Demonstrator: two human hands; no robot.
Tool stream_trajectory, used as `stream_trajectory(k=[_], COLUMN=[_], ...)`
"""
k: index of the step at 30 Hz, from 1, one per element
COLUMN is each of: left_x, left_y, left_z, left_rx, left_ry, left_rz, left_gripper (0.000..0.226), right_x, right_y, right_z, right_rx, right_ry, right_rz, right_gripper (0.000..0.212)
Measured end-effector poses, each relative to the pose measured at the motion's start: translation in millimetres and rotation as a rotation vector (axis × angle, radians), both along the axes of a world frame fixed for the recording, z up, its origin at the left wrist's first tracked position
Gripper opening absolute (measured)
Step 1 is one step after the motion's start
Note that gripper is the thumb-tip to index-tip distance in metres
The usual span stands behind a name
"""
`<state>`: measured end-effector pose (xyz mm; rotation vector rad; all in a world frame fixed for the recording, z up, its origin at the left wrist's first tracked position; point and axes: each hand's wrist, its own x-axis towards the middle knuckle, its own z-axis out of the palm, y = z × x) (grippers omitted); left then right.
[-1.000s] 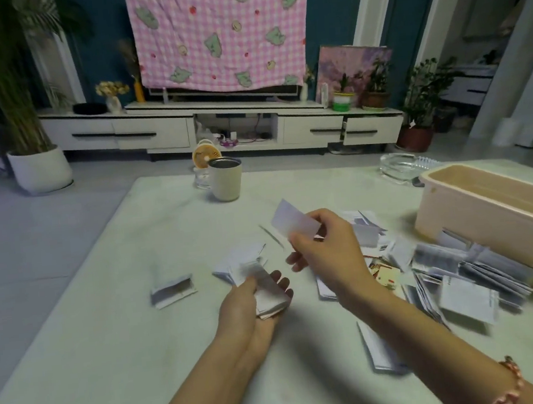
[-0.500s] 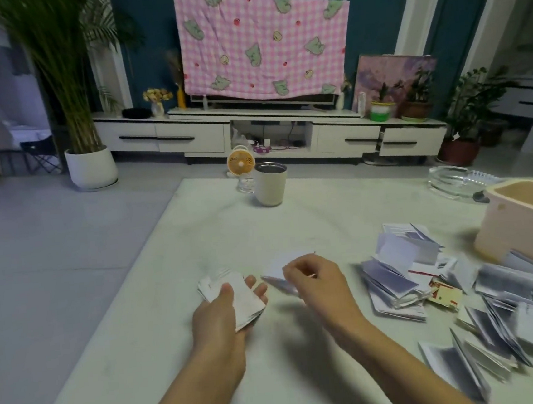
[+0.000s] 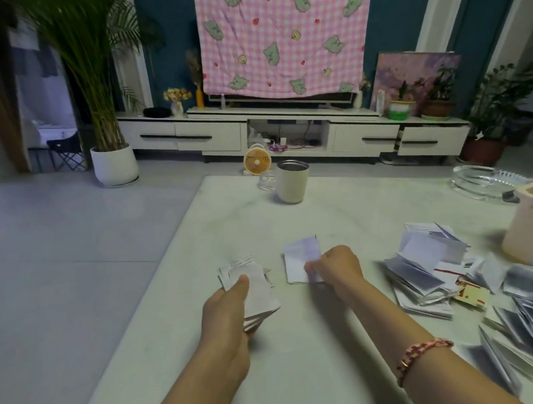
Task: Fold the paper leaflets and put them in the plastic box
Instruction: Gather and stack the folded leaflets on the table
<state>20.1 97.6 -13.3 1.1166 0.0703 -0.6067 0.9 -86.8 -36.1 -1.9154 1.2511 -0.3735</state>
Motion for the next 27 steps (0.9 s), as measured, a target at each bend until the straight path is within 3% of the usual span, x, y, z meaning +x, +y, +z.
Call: stream_trajectory(k=[3, 6, 8, 11, 15, 17, 19, 21, 24, 27], left_x=[4, 6, 4, -4, -1, 9, 20, 26, 28, 27], left_y=[2, 1, 1, 0, 11, 24, 38, 47, 55, 57], left_z=[2, 2, 5, 7, 6, 6, 5, 2, -4, -9], left_rx=[-0.004, 0.007, -0.066, -0.133, -0.053, -0.023, 0.001, 0.03, 0.081, 0.082], left_ry=[-0.043, -0.122, -0.118, -0.1, -0.065, -0.046, -0.048, -0.051, -0.049, -0.022], left_rz=[-0.003, -0.015, -0.061, -0.081, 0.169, 0.255, 0.323, 0.36, 0.344, 0.3], left_gripper=[0.014, 0.012, 0.013, 0.015, 0.011, 0.011, 0.015, 0.02, 0.025, 0.041], right_x=[-17, -42, -54, -59, -51, -40, -26, -14, -3, 10], right_y=[9, 22, 35, 60, 81, 79, 69, 61, 58, 60], right_z=[6, 21, 33, 40, 39, 39, 35, 25, 7, -8], right_rx=[-0.042, 0.106, 0.184, 0.244, 0.281, 0.237, -0.115, -0.486, -0.59, -0.577], right_ry=[-0.28, -0.536, -0.59, -0.58, -0.505, -0.501, -0.406, -0.183, 0.011, 0.026], right_rz=[0.062, 0.155, 0.248, 0.407, 0.616, 0.596, 0.548, 0.619, 0.779, 0.812], right_gripper=[0.029, 0.023, 0.023, 0.018, 0.013, 0.015, 0.012, 0.023, 0.057, 0.061])
